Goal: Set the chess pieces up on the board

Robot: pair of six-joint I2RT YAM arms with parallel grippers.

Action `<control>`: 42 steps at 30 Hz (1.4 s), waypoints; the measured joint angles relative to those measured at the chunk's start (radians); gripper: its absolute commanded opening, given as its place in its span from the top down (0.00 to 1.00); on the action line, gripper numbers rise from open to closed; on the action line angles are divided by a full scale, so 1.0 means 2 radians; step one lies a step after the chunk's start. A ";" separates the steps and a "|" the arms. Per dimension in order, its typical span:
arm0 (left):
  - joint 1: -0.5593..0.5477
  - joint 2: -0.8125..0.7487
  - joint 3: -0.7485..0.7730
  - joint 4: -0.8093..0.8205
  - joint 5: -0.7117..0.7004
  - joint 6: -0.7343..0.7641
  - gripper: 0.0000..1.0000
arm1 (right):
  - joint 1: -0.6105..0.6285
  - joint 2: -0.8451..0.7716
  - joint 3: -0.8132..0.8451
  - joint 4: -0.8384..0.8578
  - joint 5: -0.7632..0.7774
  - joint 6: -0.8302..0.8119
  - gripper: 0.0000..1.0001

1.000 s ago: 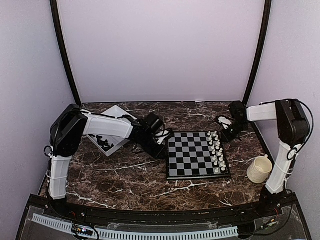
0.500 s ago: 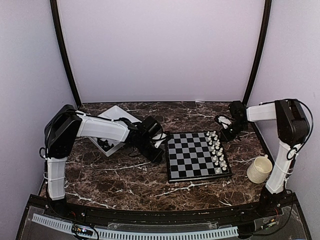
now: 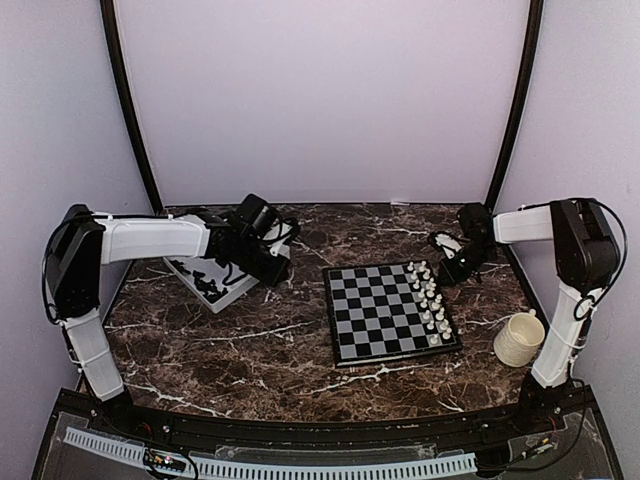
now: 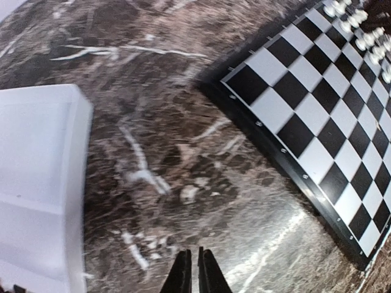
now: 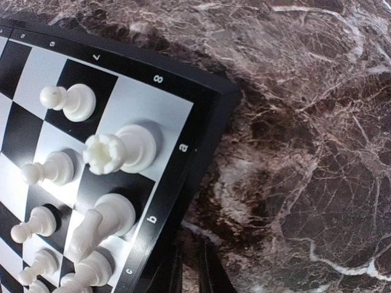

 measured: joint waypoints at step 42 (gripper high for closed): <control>0.251 0.001 -0.011 -0.064 -0.130 -0.009 0.61 | -0.161 -0.210 -0.073 0.029 -0.177 -0.039 0.40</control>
